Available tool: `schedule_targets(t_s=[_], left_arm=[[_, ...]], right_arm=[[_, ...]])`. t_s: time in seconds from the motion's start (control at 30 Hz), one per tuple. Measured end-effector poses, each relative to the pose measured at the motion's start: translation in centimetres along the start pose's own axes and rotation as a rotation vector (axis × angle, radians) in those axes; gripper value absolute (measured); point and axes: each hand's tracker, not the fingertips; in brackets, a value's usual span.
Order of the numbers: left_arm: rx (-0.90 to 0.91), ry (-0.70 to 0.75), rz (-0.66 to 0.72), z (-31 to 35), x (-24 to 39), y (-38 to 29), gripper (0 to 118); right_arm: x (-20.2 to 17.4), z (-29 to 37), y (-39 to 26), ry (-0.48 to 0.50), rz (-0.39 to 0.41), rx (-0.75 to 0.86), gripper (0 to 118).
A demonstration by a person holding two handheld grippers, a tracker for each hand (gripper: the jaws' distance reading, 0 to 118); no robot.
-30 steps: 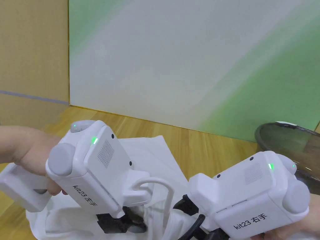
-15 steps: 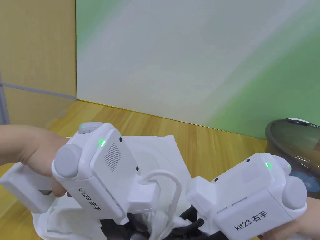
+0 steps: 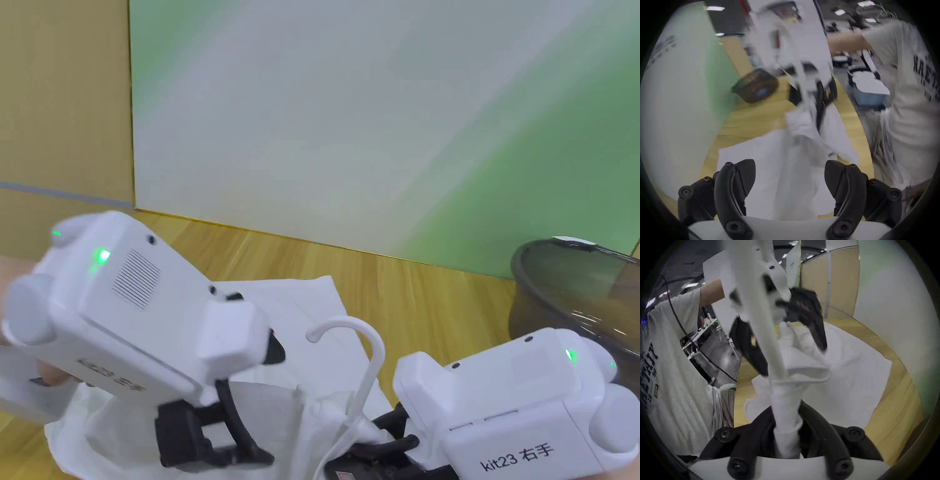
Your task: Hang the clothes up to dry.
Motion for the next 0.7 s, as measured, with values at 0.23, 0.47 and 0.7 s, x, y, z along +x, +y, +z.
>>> schedule_targets(t_s=[0.23,0.47,0.7], left_arm=[[0.294,0.053,0.162,8.1,0.2,2.0,86],[0.408,-0.091,0.172,6.0,3.6,3.2,8],[0.483,-0.160,0.315,1.4,3.9,1.0,0]], right_arm=[[0.4,3.7,-2.3,-0.053,-0.087,0.198,5],[-0.8,7.6,-1.5,-0.080,-0.072,0.358,5],[-2.0,7.9,-2.4,-0.065,-0.099,0.418,4]])
